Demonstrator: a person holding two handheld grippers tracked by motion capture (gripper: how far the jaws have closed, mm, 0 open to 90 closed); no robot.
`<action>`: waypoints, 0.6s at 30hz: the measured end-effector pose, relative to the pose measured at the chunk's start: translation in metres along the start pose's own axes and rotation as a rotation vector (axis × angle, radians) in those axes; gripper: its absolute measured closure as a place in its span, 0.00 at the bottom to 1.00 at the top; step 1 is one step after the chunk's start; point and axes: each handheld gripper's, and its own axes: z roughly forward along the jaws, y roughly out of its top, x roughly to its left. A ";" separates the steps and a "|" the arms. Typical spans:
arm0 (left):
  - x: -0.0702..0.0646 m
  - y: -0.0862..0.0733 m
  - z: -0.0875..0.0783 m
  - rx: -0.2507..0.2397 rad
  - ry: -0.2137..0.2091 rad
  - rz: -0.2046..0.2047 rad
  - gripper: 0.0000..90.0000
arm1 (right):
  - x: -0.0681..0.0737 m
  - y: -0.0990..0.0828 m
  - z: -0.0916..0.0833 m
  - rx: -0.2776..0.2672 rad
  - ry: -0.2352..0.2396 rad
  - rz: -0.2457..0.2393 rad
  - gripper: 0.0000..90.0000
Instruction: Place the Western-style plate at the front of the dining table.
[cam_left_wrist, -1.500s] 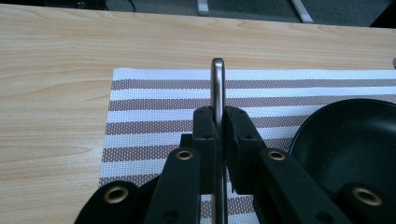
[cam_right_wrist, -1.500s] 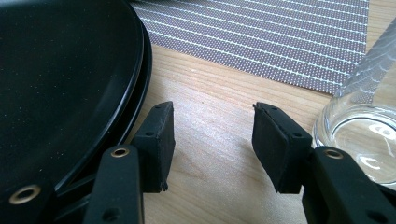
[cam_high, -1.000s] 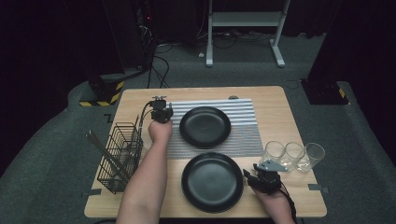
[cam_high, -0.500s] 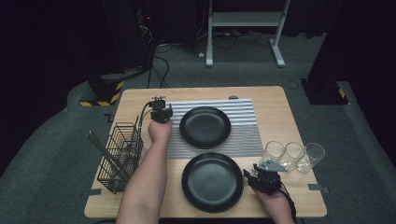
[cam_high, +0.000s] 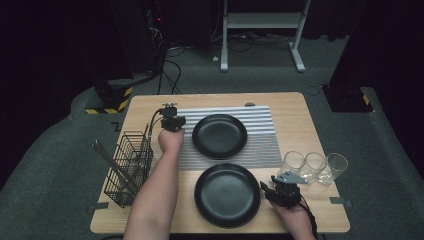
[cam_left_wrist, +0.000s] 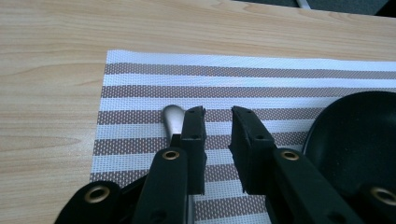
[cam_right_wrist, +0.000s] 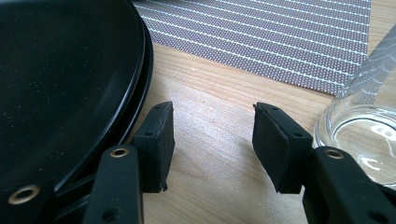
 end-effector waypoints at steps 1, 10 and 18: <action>-0.001 0.000 -0.001 0.002 -0.001 0.004 0.83 | 0.000 0.000 0.000 -0.001 -0.001 -0.003 0.54; -0.016 -0.002 -0.015 -0.021 -0.002 0.051 0.81 | 0.000 0.000 0.000 0.001 -0.001 -0.004 0.54; -0.026 -0.011 -0.033 -0.038 0.008 0.107 0.91 | 0.001 0.000 0.000 0.003 0.000 -0.004 0.54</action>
